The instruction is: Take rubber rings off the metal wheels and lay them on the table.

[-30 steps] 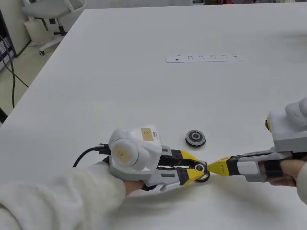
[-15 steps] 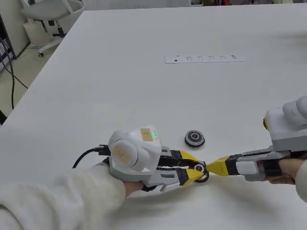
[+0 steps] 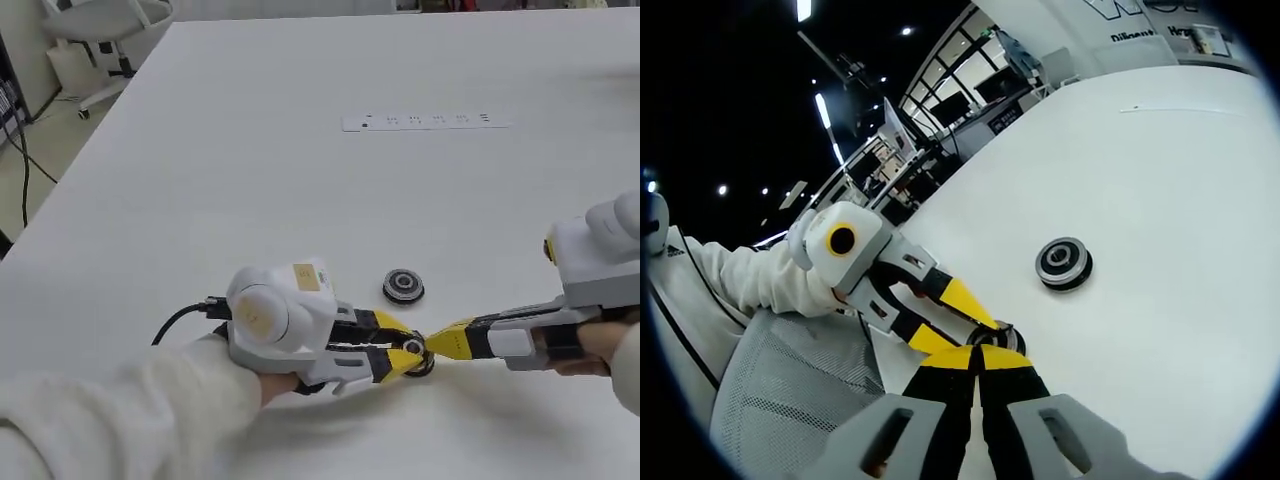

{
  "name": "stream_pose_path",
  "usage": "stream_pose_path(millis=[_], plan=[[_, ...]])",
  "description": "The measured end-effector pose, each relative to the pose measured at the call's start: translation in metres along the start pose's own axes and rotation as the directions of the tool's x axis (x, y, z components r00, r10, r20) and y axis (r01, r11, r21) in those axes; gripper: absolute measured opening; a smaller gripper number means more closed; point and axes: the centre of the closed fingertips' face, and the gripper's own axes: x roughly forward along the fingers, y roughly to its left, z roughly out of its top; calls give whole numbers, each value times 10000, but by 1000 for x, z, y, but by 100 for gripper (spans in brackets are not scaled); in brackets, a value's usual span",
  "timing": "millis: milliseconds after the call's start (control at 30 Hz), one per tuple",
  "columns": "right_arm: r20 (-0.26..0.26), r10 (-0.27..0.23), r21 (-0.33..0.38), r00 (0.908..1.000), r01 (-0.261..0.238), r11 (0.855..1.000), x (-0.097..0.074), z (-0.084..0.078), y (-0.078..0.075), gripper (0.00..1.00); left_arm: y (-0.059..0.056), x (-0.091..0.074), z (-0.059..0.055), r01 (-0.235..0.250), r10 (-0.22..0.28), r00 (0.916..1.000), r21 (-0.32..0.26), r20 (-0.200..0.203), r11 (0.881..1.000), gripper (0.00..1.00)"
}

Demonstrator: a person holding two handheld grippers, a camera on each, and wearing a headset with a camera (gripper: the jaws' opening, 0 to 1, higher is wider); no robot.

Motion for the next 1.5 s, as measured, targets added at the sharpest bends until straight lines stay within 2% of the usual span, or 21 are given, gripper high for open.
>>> stream_pose_path(millis=[367,500,533,567,600,633,700,933,1033,1433,1500], plan=[[45,-48,179,10000,47,9998,-2,0,-4,0,0,3,1,-118,118,9999,15,-56,9999,14],[129,146,292,9998,-150,9995,-3,2,-1,0,0,4,2,-131,131,9999,-18,-54,9999,14],[829,417,447,9957,-455,9980,-4,14,5,0,0,4,2,-120,120,9999,-20,-56,9999,14],[545,378,553,9978,-409,9976,-6,11,4,0,0,4,2,-123,122,9999,-36,-49,9999,14],[232,-145,30,9996,144,9999,-5,7,-5,0,0,4,2,-130,130,9999,-75,-39,9999,14],[197,-184,-95,9996,186,9998,-4,7,-5,0,0,5,2,-126,126,9999,-52,-39,9999,14],[316,47,287,9995,-56,9996,-4,6,-3,0,0,5,2,-124,124,9999,-57,-53,9999,14],[289,-302,592,9991,285,9978,-3,4,-11,0,0,5,3,-209,208,9997,-41,-135,9998,14],[224,-378,699,9990,362,9969,-2,2,-14,0,-1,5,3,-166,164,9999,-473,-50,9987,16],[215,-490,979,9986,466,9941,-3,1,-17,0,-3,6,5,-159,150,9993,-266,-331,9995,16],[241,-548,962,9982,523,9940,-4,1,-18,0,-5,5,6,-83,70,9995,-412,-309,9991,18]])
